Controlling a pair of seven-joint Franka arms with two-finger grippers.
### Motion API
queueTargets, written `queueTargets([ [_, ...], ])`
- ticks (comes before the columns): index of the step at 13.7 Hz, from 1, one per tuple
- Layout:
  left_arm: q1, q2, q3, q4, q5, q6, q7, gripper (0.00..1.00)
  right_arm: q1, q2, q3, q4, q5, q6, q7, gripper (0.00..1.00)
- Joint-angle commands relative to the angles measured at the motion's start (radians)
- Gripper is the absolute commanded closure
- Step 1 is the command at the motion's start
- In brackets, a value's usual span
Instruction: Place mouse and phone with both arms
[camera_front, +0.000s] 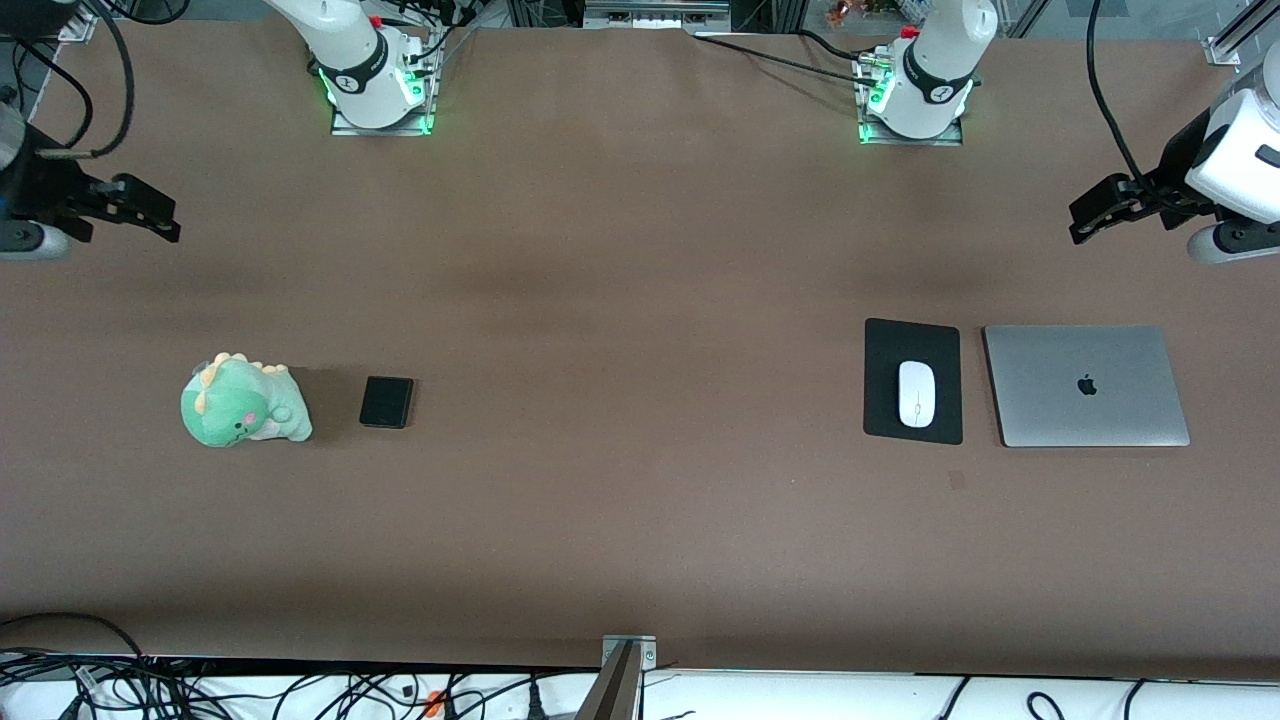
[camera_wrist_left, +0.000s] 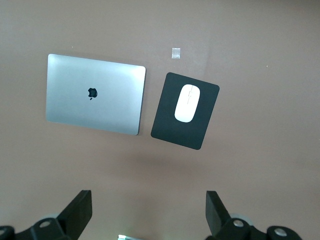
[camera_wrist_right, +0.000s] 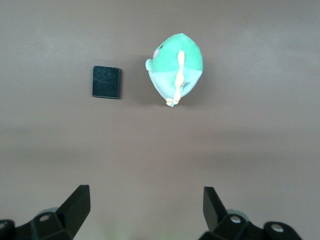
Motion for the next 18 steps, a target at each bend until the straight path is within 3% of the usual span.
queueTargets([
  [1, 0.001, 0.002, 0.001, 0.025, -0.015, -0.024, -0.003, 0.0, -0.026, -0.001, 0.018, 0.037, -0.039, -0.021, -0.011, 0.0],
  [5, 0.003, 0.002, 0.001, 0.025, -0.015, -0.024, -0.003, 0.0, -0.02, 0.031, 0.022, 0.088, -0.022, -0.047, -0.004, 0.0],
  [9, 0.001, 0.002, 0.001, 0.025, -0.015, -0.024, -0.003, 0.0, -0.019, 0.042, 0.022, 0.107, 0.111, -0.04, 0.053, 0.0],
  [18, 0.001, 0.002, 0.001, 0.025, -0.015, -0.024, -0.003, 0.0, -0.014, 0.048, 0.026, 0.111, 0.104, -0.024, 0.093, 0.0],
])
